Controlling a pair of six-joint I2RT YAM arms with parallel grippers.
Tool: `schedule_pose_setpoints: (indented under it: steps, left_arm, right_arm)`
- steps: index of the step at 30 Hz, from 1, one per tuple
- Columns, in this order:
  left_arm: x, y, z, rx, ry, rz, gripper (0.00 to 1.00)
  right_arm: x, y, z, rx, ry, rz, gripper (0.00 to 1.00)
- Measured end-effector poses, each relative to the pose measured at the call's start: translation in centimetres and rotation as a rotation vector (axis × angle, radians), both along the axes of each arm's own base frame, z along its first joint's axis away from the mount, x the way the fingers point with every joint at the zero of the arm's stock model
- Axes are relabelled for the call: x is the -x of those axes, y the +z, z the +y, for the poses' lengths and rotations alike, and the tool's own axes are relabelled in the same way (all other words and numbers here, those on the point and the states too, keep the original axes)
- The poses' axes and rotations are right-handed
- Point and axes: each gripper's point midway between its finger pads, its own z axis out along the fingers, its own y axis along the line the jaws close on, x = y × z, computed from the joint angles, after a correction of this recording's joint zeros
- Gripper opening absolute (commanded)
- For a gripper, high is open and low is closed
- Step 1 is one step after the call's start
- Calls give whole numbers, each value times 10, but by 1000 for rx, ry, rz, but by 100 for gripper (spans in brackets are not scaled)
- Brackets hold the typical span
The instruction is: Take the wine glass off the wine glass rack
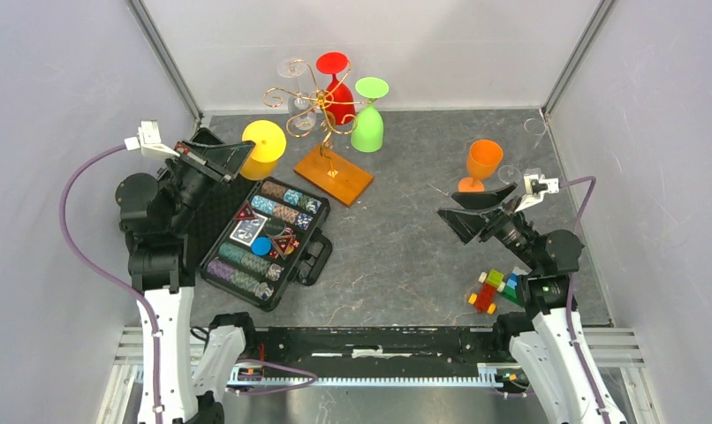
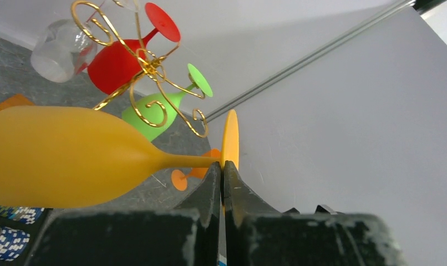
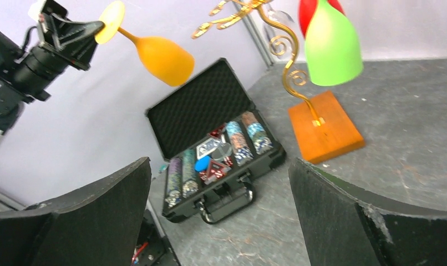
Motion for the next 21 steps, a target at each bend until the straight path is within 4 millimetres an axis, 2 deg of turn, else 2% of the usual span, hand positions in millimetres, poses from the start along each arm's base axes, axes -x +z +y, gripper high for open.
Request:
schedule_pose_setpoints:
  steps: [6,12,17,21]
  left_arm:
    - [29,29,-24,86,-140,-62,2]
    - [72,65,-55,186,-367,-131,2]
    - [113,95,-66,278,-512,-230,2]
    - [133,110,-71,333,-602,-273,2]
  right_arm:
    - [11,18,16,-99,80,-34,98]
    - [27,39,34,-218,150,-84,98]
    - [41,56,57,-319,244,-120,98]
    - [50,66,77,-387,313,-149,98]
